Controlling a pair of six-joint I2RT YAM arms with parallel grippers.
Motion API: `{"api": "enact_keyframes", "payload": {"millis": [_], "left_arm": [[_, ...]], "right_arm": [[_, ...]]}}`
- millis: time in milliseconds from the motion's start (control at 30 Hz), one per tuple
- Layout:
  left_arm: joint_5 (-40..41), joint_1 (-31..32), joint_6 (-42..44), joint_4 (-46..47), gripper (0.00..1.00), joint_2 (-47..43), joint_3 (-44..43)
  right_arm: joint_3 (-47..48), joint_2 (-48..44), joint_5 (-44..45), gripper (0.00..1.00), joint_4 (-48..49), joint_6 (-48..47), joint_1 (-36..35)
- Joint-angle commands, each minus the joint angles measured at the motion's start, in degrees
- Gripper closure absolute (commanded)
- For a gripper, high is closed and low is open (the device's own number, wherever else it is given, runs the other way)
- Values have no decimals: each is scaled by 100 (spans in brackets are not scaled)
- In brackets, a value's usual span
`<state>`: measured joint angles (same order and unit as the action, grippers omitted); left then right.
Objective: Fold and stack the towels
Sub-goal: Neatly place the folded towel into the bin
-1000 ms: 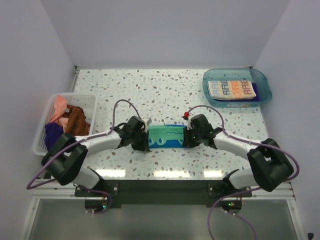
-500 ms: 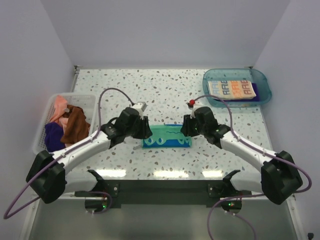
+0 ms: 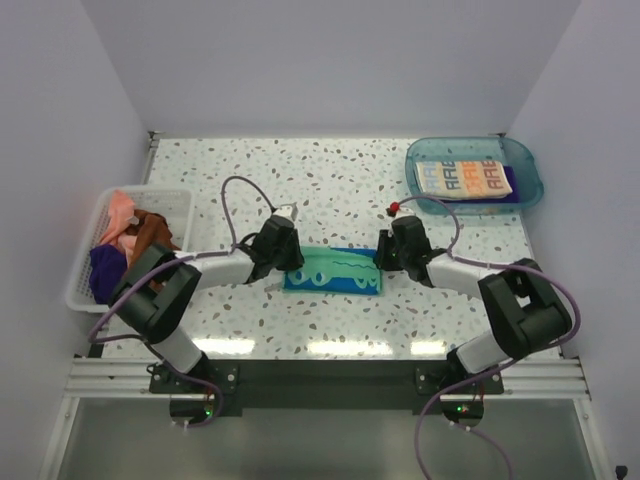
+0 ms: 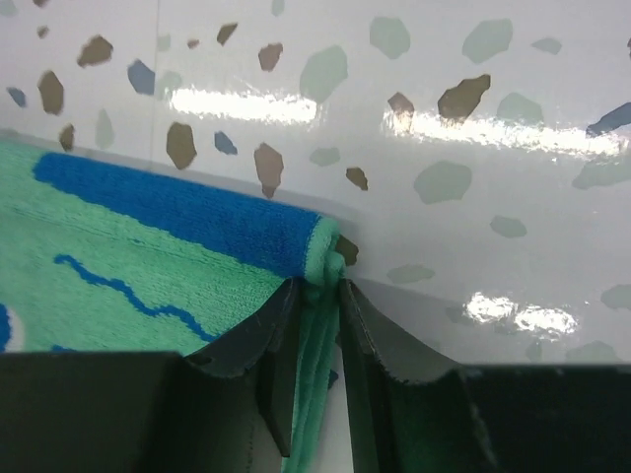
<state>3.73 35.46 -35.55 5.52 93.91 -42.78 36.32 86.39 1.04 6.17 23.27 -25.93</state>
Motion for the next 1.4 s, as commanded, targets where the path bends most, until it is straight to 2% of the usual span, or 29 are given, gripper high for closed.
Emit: {"api": "enact_keyframes", "payload": {"millis": [0,100,200,333,433,467,533,567,600,767,900,1033,1367], "left_arm": [[242,-162,30,336,85,216,209],[295,-285,293,213,83,93,166],[453,-330,827,-252,71,-74,-246],[462,-128,1287,-902,45,-364,-783],[628,223,1463,-1289,19,-601,-1152],[673,337,1472,-1464,15,-645,-1205],[804,732,1455,-1623,10,-707,-1398],[892,899,1454,-1763,10,-690,-1478],[980,1275,1420,-1826,9,-611,-1557],[1534,2297,1428,-2370,14,265,-2444],[1728,2921,1612,-2599,27,1039,-3077],[1807,3133,1788,-2653,38,1603,-3543],[2088,3239,2140,-2626,42,2351,-3904]], "right_arm": [[-177,-25,151,74,394,152,141],[-90,-236,160,75,104,30,168],[147,-649,344,74,-484,-190,185],[507,-1124,520,69,-1677,-112,552],[745,-1300,433,57,-2503,-15,922],[780,-1387,389,52,-2664,-15,1002],[790,-1502,196,33,-2989,37,1195],[737,-1641,169,24,-3069,72,1239],[693,-1739,195,2,-3131,195,1292],[394,-2056,353,1,-3324,477,1565],[341,-2047,345,1,-3465,433,1688],[192,-2161,204,1,-3395,477,1723],[-37,-2083,-86,2,-3228,486,1732]]}}
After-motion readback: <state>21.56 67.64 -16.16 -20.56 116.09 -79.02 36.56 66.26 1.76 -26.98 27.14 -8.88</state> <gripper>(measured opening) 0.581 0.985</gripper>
